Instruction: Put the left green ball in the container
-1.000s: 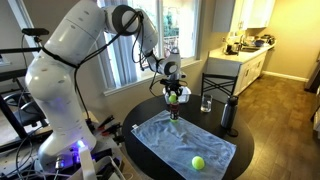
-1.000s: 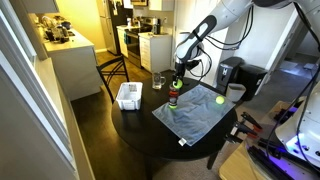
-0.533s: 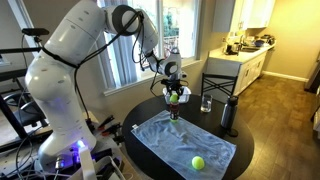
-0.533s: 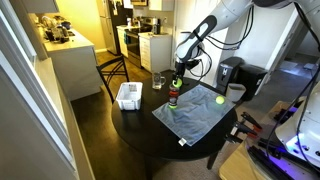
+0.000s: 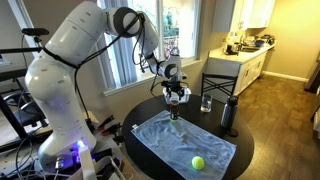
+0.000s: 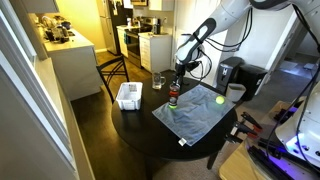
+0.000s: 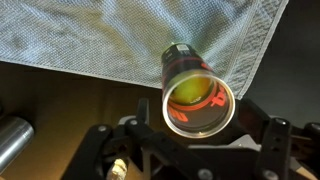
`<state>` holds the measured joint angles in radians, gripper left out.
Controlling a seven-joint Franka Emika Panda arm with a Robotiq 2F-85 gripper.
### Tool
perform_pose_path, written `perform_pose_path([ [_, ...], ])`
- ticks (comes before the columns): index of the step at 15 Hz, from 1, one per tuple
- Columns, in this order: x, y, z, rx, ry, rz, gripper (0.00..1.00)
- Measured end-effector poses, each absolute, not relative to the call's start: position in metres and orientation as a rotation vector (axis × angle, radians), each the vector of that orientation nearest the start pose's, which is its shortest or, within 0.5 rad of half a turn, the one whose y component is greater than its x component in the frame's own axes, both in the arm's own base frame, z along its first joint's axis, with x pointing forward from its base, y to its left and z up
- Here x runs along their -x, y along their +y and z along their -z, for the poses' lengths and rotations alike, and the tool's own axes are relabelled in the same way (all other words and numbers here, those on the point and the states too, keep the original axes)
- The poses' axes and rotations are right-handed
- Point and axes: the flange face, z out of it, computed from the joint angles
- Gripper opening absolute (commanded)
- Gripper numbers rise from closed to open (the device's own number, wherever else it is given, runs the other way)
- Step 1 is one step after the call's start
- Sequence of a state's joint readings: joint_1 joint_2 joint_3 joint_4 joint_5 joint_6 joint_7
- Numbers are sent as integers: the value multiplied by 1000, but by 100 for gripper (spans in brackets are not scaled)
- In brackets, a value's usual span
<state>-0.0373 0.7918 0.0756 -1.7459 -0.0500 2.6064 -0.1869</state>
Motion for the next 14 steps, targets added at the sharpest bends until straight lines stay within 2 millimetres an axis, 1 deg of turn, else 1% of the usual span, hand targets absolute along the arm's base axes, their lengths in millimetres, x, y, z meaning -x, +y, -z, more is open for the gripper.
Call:
perform_pose_path([
  [9,-663,17,-123,3102,-369,105,100],
  [14,-664,14,-124,3106,-364,110,100],
])
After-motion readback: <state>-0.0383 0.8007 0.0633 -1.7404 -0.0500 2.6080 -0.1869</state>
